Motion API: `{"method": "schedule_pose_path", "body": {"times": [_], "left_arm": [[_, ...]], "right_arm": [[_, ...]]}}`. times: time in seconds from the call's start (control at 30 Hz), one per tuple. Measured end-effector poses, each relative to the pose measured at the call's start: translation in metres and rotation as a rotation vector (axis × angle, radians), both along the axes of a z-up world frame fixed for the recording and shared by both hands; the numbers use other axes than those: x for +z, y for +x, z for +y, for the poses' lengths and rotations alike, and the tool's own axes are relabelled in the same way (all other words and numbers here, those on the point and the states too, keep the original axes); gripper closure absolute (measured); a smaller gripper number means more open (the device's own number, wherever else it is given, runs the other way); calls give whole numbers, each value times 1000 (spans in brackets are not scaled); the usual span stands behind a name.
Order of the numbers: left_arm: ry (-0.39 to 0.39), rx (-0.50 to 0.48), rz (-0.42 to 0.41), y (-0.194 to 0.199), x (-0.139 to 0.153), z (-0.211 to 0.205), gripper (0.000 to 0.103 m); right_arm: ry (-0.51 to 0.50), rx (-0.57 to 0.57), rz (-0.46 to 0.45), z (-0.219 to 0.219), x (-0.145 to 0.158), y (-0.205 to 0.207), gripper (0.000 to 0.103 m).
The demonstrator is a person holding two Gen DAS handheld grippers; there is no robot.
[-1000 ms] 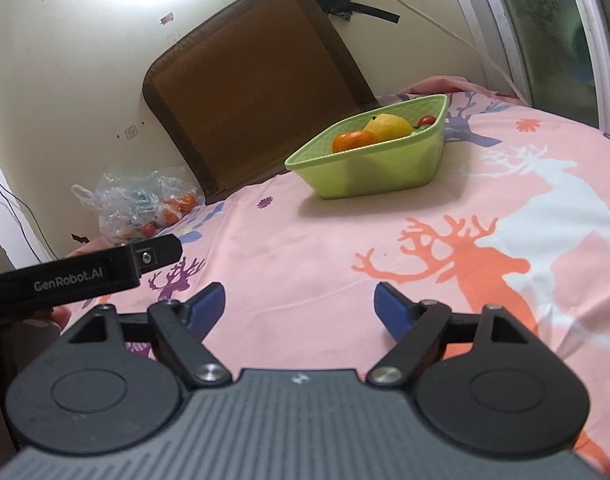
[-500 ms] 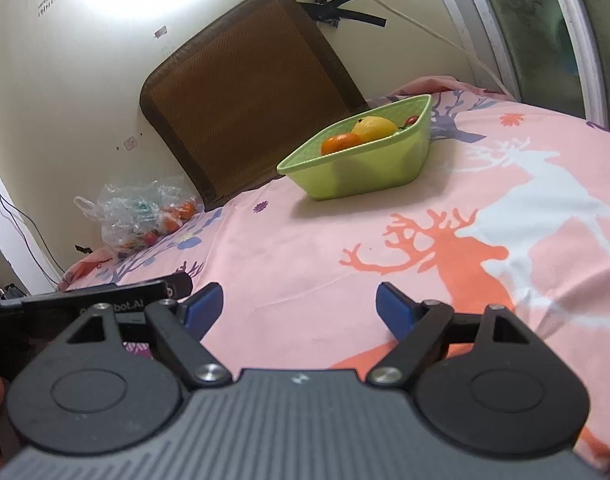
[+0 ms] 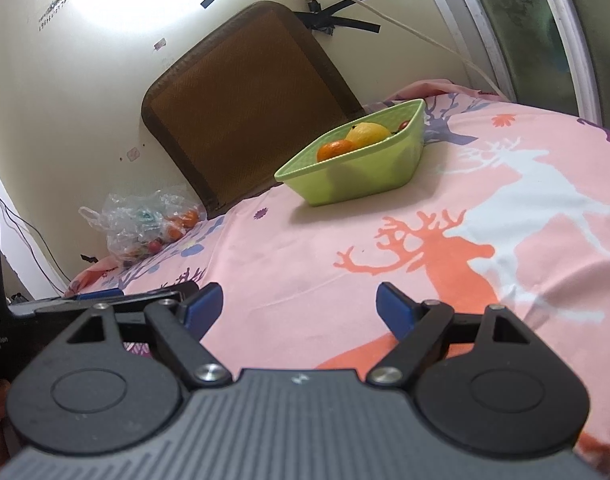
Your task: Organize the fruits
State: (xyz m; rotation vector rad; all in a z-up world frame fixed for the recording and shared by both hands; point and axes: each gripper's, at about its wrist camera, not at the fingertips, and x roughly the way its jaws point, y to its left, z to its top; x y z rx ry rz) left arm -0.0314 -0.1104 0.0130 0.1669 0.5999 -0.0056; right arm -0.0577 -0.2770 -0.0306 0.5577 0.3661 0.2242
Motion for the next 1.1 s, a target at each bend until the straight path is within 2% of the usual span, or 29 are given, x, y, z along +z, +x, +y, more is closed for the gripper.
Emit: {"method": "schedule_pose_path", "body": {"times": [0.27,0.53,1.1], "left_arm": [[-8,-7,16,-2,-4,-5,0],[-74,-40,78,-1,-11,-6,0],[-79,-47,101,0,-14,-8,0]], "right_arm": [[1,-18,-11,-2,-1,-6,17],[-4,-38,-8,-4,-3,-6,17],[3,-82,6,-6,-6,-6,14]]}}
